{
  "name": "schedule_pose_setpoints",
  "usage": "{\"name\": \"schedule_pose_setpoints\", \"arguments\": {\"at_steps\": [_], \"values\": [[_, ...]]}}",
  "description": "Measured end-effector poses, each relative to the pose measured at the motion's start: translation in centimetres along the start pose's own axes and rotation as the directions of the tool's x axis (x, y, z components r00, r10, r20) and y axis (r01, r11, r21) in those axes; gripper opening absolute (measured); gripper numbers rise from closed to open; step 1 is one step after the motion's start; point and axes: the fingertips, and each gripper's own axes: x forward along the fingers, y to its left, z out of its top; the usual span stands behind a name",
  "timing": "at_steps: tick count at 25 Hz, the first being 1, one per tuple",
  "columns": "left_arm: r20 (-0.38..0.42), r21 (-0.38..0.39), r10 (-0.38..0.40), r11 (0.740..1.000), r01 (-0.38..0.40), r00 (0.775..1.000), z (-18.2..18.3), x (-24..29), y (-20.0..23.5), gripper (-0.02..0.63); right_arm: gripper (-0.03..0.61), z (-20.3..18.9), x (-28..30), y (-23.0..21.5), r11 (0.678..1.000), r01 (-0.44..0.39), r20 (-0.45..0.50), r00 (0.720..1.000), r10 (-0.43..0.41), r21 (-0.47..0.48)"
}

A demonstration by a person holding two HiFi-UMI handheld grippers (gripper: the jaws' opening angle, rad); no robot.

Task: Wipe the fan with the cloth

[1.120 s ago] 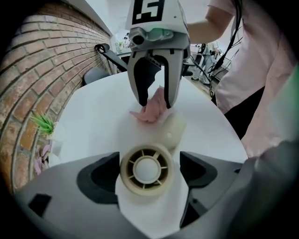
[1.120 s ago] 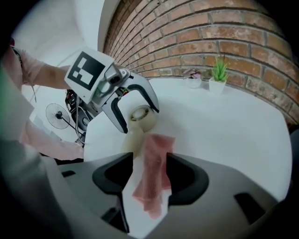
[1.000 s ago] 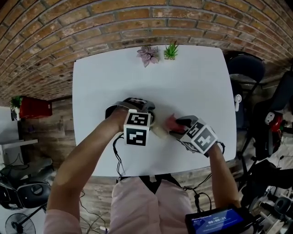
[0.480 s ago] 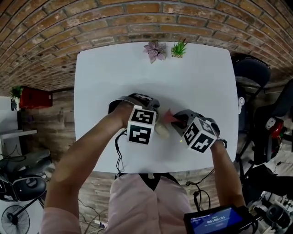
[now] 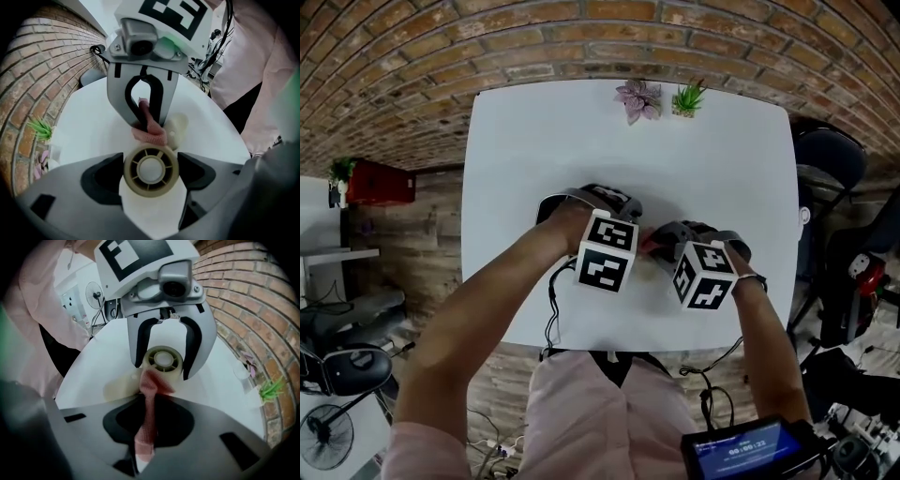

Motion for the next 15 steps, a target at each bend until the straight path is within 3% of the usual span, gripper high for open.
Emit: {"name": "schedule_pose_setpoints", "arguments": {"at_steps": [9, 15], "values": [[-0.008, 0.002, -0.006, 1.0, 0.006, 1.0, -0.2, 0.0, -0.1, 0.37, 0.034, 0.0, 0.1, 0.7, 0.991, -0.023, 0.008, 1.0, 0.024, -0.132], [-0.027, 0.021, -0.013, 1.0, 0.013, 1.0, 0.1, 0.3, 0.0, 0.37, 0.032, -0.6, -0.2, 1.8, 0.985, -0.064, -0.007, 0.998, 0.064, -0.158]]}}
